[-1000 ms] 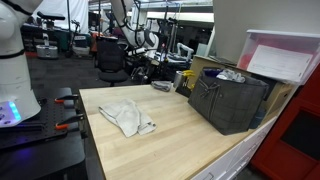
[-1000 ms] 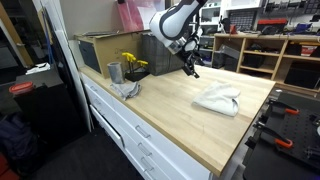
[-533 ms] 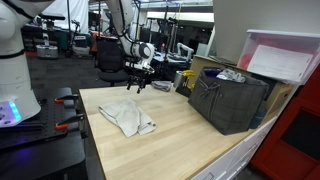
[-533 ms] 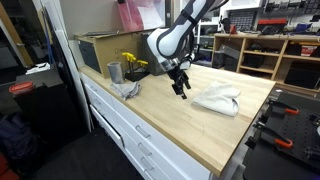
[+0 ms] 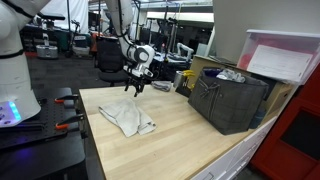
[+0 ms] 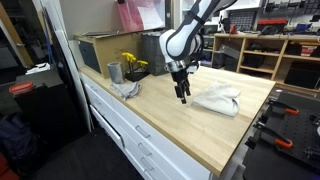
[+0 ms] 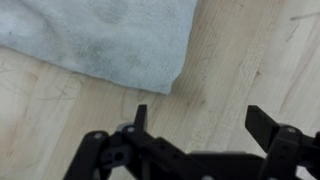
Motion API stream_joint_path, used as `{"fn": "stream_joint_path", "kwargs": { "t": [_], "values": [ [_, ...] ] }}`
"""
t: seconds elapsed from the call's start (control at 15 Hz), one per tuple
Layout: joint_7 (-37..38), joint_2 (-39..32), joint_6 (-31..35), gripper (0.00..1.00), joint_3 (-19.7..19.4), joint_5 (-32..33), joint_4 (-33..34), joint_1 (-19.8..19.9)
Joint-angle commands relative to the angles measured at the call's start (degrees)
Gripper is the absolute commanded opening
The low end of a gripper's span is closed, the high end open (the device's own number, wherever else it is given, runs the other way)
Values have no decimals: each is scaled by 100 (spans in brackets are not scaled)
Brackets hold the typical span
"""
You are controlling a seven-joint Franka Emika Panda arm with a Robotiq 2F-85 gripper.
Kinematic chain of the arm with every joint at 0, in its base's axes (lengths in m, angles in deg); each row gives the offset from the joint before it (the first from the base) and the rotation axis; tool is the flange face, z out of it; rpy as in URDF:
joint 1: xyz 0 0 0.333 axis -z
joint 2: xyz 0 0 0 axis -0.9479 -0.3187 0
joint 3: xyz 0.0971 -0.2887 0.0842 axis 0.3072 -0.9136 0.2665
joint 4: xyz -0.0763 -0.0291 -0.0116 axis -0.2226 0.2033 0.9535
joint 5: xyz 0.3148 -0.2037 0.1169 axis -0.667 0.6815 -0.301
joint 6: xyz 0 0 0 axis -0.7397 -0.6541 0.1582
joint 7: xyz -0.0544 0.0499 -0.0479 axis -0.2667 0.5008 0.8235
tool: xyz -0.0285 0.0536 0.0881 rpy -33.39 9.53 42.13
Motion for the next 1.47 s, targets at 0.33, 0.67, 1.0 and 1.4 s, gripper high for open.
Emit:
{"fn": "stream_joint_path", "kwargs": {
  "t": [0.33, 0.67, 1.0, 1.4],
  "values": [
    [-412, 1729, -514, 100, 121, -107, -2161, -81],
    [-406, 1557, -378, 100, 95, -217, -2060, -142],
    [-321, 1445, -288, 100, 61, -138, -1949, -176],
    [506, 1746, 1882, 100, -308, 55, -2398, -198]
  ]
}}
